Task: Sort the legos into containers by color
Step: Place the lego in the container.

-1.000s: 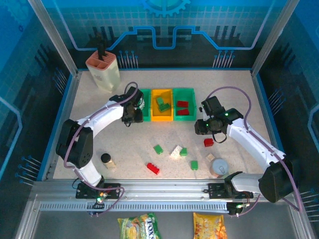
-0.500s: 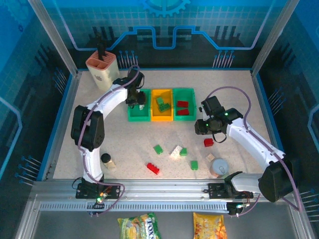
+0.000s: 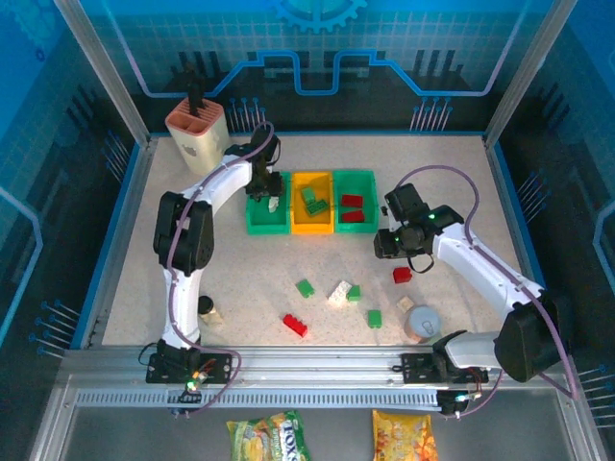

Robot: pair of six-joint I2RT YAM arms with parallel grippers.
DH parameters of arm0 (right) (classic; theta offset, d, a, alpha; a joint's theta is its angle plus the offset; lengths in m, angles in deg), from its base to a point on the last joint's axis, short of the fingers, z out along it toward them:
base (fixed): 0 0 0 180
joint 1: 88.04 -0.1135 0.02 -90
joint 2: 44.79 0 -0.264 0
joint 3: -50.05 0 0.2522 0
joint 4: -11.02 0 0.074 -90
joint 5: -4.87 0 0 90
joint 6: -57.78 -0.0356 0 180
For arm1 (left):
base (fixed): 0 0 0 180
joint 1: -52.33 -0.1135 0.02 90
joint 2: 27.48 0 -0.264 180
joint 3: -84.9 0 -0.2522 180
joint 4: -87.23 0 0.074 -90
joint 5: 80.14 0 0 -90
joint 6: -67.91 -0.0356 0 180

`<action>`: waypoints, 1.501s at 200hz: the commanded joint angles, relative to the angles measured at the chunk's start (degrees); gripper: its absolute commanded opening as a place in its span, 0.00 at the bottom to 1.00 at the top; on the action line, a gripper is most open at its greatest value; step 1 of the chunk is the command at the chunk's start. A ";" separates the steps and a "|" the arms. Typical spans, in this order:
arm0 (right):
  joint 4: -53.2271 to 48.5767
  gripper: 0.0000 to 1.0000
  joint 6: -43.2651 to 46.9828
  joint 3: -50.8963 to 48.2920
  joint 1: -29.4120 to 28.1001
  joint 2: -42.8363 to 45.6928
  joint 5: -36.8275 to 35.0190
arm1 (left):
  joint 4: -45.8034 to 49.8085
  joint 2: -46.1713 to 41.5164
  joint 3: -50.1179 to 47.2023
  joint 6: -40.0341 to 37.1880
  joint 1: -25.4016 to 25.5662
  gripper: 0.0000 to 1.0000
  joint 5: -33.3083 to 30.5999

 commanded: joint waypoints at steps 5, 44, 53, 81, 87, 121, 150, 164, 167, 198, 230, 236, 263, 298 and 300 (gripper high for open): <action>-0.52 0.40 0.92 1.13 0.77 -0.46 -1.16 | 1.18 1.95 1.88 -0.79 -0.70 0.45 0.94; -0.36 0.40 0.98 0.88 0.99 -0.65 -0.89 | 0.86 2.89 2.49 -0.71 -0.70 0.49 0.76; -0.39 0.40 1.01 0.88 0.98 -0.66 -0.89 | 0.90 2.75 2.54 -0.71 -0.70 0.50 0.77; -0.47 0.40 0.99 1.26 1.05 -0.65 -0.71 | 0.81 1.83 2.39 -0.62 -0.70 0.55 0.82; -0.44 0.40 0.97 1.23 0.99 -0.71 -0.64 | 0.81 1.60 2.41 -0.66 -0.70 0.56 0.81; -0.07 0.40 0.79 0.98 0.98 -0.46 -0.55 | 1.27 0.46 2.45 -0.62 -0.70 0.58 1.14; 0.09 0.40 0.70 0.94 1.05 -0.43 -0.36 | 1.60 -0.85 2.45 -0.22 -0.70 0.59 1.61; 0.02 0.40 0.78 0.96 1.05 -0.25 -0.36 | 1.77 -1.61 2.45 0.08 -0.70 0.60 1.84; -0.03 0.40 0.79 1.01 1.05 -0.20 -0.35 | 1.78 -1.76 2.45 0.08 -0.72 0.60 1.85; -0.16 0.40 0.79 1.18 1.00 0.06 -0.28 | 2.17 -3.60 2.10 0.59 -0.69 0.61 1.98; -0.33 0.40 0.63 1.34 0.99 0.56 -0.11 | 2.74 -5.78 1.37 1.26 -0.62 0.63 2.99; -0.33 0.40 0.62 1.35 1.01 0.66 -0.10 | 2.75 -6.31 1.03 1.46 -0.61 0.63 3.23; -0.49 0.40 0.45 1.16 0.98 1.20 0.14 | 2.59 -9.28 -1.69 1.78 -0.62 0.63 3.95; -0.35 0.40 -0.04 -0.04 1.05 2.08 -0.18 | 3.01 -14.52 -6.87 1.33 -0.70 0.63 4.11; -0.34 0.40 -0.08 -0.19 1.07 2.18 -0.23 | 3.01 -14.91 -7.22 1.32 -0.70 0.63 4.16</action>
